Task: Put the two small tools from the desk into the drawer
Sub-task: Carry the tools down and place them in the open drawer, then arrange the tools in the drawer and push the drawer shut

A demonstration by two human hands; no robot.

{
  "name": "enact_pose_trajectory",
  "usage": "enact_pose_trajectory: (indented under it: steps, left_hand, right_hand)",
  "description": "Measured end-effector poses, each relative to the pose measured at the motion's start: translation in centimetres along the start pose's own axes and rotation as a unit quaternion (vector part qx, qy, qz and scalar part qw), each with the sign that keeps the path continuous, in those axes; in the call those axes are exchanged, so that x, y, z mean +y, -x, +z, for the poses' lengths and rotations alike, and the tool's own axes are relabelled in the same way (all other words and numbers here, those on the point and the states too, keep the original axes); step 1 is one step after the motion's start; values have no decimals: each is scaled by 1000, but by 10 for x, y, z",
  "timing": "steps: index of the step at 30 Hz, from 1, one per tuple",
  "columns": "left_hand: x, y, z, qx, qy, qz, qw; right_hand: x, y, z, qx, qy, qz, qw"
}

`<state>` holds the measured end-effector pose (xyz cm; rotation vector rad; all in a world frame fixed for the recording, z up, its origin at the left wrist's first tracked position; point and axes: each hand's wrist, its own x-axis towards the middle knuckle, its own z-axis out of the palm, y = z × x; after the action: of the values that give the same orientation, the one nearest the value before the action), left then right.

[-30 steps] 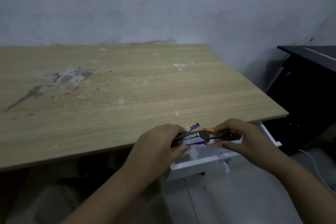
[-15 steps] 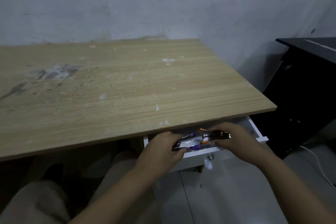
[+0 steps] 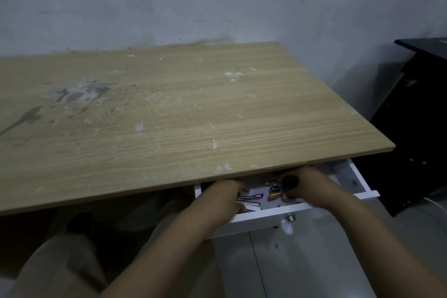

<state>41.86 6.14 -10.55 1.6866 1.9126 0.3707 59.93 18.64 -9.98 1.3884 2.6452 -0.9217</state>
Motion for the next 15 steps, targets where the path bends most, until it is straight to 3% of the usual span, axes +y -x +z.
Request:
enact_pose_trajectory:
  steps: [3,7,15]
  left_hand:
    - [2,5,-3,2,-1,11,1000]
    - [8,27,-6,59,-6,117,991]
    - [18,72,-3,153,-124,269,943]
  right_hand:
    - [-1,2,0,3,-23,5,1000]
    - [-4,22,-7,35,-24,-42,998]
    - [-22,77,-1,103,-109,-97,984]
